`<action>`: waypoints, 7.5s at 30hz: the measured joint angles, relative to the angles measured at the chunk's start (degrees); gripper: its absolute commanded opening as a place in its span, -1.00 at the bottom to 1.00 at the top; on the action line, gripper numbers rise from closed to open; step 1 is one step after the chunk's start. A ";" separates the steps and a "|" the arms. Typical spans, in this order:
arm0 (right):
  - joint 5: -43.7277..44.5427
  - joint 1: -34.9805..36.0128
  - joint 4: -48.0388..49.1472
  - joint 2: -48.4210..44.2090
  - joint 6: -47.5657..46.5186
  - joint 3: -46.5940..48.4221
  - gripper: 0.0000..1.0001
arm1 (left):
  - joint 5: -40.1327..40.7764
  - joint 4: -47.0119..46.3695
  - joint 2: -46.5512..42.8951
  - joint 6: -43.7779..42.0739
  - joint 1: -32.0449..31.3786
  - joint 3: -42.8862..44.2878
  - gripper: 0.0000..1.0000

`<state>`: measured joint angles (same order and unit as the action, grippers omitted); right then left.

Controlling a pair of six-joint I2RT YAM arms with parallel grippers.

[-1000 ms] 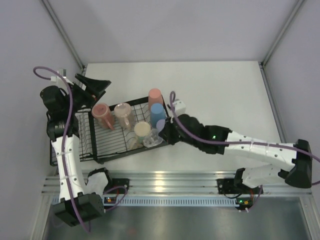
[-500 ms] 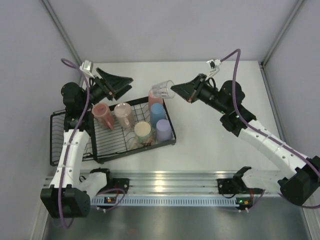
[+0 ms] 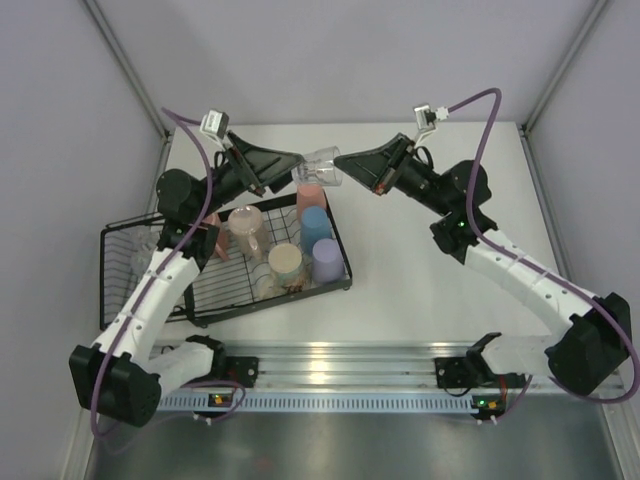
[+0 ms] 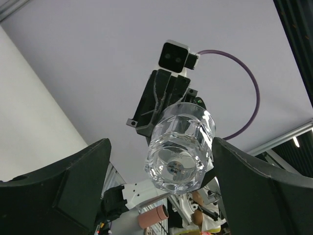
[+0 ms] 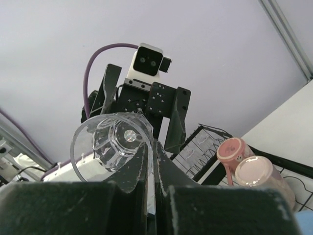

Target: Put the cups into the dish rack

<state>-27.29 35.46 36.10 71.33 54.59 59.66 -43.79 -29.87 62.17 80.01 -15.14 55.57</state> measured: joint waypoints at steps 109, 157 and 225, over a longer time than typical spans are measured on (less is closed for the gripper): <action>3.17 -6.47 -38.29 -10.99 -20.46 -6.45 0.99 | 91.91 104.78 -10.64 -11.78 15.98 4.46 -1.00; -0.96 -7.15 -39.58 -14.97 -22.53 -7.98 0.99 | 88.11 91.86 -9.25 -17.25 28.94 -8.02 -0.81; -1.20 -7.15 -42.03 -14.97 -23.10 -8.00 0.99 | 86.40 86.77 -7.93 -12.20 29.73 -11.65 0.39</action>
<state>-28.49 28.32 -5.93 56.36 31.48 51.66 42.61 56.90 54.24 67.81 14.59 43.92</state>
